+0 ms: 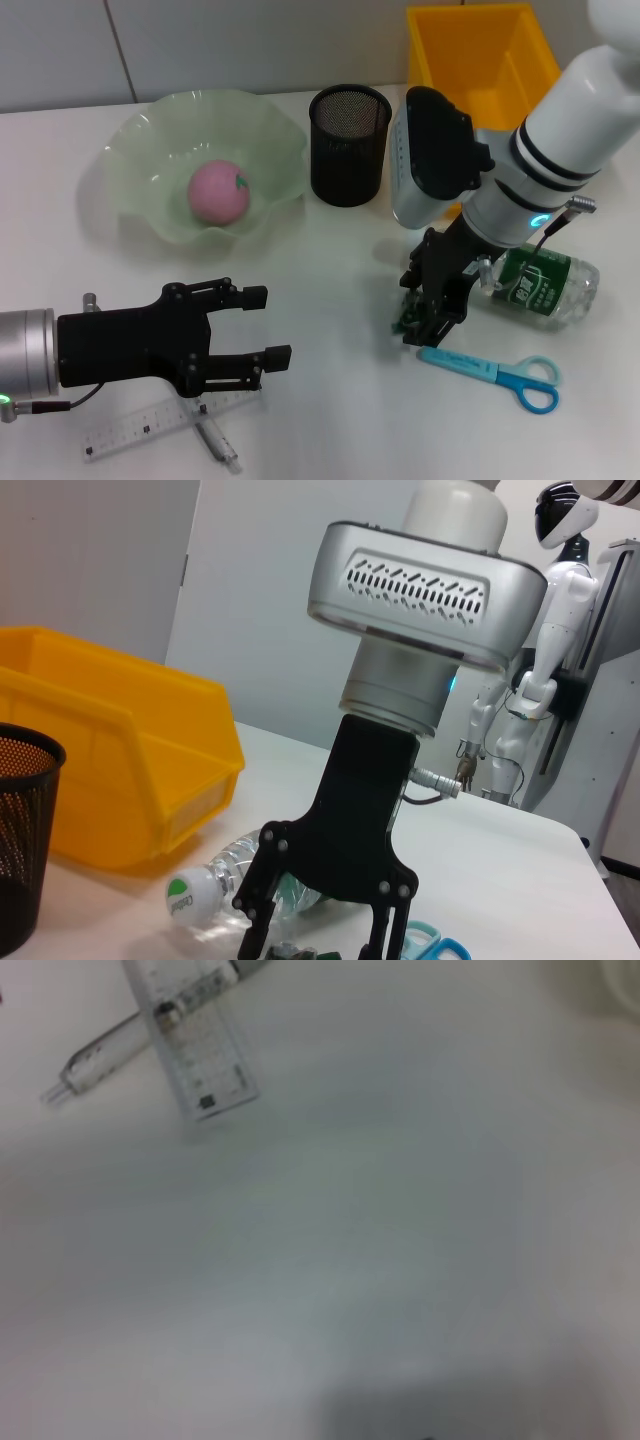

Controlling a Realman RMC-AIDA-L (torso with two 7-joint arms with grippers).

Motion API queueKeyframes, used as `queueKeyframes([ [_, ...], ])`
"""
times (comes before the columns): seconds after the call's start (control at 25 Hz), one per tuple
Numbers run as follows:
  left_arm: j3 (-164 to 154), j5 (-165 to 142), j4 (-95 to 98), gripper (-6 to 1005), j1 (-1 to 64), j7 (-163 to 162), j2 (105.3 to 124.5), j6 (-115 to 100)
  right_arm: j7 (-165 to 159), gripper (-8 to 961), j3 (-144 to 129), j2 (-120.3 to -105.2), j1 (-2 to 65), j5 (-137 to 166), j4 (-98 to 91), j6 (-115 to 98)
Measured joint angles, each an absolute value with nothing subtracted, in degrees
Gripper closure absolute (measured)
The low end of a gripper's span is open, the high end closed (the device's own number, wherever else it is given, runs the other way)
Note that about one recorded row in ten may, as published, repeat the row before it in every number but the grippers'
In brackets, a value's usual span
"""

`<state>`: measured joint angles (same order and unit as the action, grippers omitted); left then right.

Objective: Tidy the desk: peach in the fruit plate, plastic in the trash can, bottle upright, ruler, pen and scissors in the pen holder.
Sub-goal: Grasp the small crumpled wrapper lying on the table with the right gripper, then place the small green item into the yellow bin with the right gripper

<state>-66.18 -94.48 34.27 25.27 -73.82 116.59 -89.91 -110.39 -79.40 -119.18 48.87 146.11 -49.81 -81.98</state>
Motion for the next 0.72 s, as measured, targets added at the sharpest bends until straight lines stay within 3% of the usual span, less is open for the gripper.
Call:
queueKeyframes([
  [0.4, -66.2, -94.3, 34.4, 198, 25.3, -73.9, 116.57, -90.1, -110.4, 208, -80.3, -119.39, 48.7, 145.6, -49.3, -80.4],
  [0.72, -66.1, -94.1, 34.6, 198, 25.2, -74.1, 116.54, -90.3, -110.4, 462, -80.3, -119.38, 48.8, 145.6, -49.1, -80.3],
])
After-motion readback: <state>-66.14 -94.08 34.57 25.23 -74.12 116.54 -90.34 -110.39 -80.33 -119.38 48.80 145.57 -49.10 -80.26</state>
